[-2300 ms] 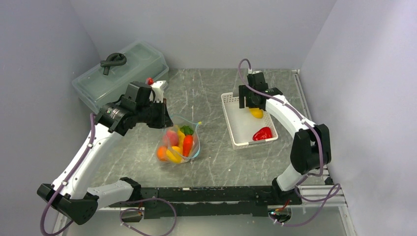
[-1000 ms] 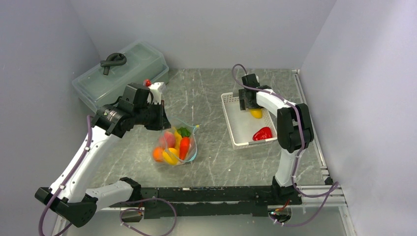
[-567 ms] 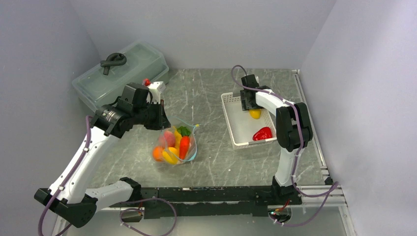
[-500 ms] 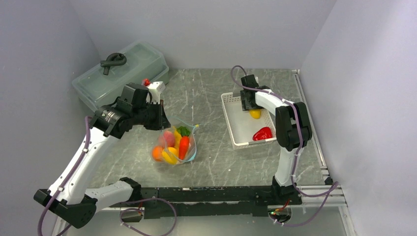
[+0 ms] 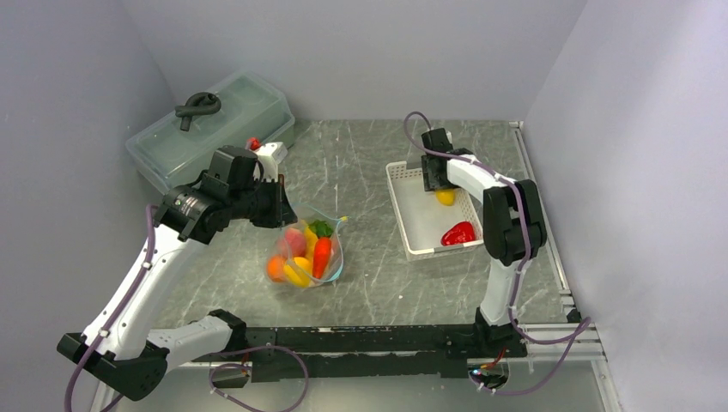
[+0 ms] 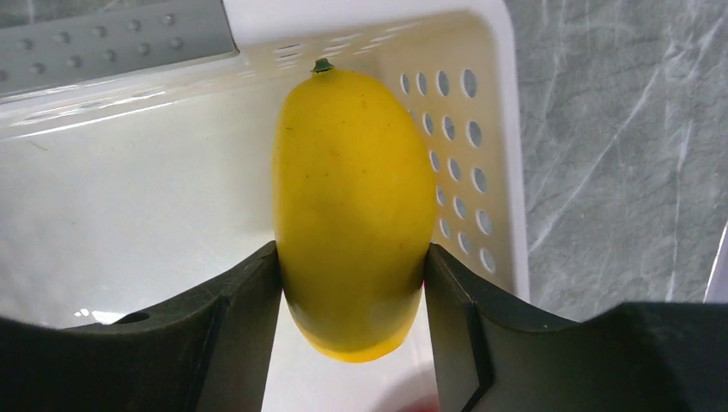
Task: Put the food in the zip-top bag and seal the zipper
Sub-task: Pick up the fake fruit from the bin, then place the fake fruit in the zipper food storage bag.
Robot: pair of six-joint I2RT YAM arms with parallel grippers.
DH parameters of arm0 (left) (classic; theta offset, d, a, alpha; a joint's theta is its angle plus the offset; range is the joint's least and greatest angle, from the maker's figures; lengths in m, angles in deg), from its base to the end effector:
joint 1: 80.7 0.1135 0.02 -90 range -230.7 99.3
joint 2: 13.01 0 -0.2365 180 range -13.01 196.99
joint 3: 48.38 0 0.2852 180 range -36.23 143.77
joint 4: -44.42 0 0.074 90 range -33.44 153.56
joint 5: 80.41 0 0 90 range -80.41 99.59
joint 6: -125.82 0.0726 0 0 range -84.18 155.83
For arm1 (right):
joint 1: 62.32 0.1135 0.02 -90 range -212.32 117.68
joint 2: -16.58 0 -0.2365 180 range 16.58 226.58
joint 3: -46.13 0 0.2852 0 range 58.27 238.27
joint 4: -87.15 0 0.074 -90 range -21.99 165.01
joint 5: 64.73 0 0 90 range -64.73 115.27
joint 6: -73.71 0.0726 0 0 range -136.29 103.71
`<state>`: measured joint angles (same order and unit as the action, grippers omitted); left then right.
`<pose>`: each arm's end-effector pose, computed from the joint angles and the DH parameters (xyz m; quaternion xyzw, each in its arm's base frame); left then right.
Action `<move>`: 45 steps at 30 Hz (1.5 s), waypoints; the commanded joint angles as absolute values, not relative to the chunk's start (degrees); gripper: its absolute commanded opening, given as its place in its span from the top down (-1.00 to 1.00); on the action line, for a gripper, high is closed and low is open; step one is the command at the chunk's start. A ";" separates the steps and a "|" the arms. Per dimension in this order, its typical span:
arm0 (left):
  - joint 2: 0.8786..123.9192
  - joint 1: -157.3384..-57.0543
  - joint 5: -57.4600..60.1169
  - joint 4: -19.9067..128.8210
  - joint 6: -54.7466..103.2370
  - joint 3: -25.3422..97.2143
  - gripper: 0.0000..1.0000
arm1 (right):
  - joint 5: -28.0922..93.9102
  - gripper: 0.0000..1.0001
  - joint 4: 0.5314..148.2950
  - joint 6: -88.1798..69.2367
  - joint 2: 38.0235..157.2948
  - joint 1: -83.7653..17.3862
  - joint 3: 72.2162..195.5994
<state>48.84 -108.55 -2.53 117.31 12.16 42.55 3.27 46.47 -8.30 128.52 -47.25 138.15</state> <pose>0.2248 -0.1360 0.3603 0.0748 0.9126 -0.2570 0.3091 0.4376 0.0897 0.1126 -0.0103 0.9507 -0.1310 0.2810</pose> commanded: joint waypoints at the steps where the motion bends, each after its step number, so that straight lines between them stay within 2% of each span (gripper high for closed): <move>1: 47.79 -108.57 -2.96 114.97 11.62 43.52 1.00 | 4.91 0.41 46.48 -7.06 120.94 -47.42 138.69; 7: 48.49 -108.53 -3.26 114.45 11.86 43.78 1.00 | 11.34 0.48 45.35 -4.65 114.20 -47.38 136.48; 25: 48.29 -108.38 -1.35 110.38 9.48 44.01 1.00 | 38.76 0.52 41.64 3.15 89.69 -44.24 134.56; 30: 48.43 -108.37 -1.45 108.77 7.99 43.49 1.00 | 49.35 0.52 38.99 4.35 87.94 -42.62 136.11; 45: 49.62 -108.36 -2.64 105.34 3.95 41.29 1.00 | 60.98 0.51 41.01 4.60 85.57 -27.10 140.66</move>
<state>49.71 -108.53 -1.59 109.47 5.96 41.39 56.97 38.02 4.14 87.17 -29.48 137.54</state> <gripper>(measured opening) 0.014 0.595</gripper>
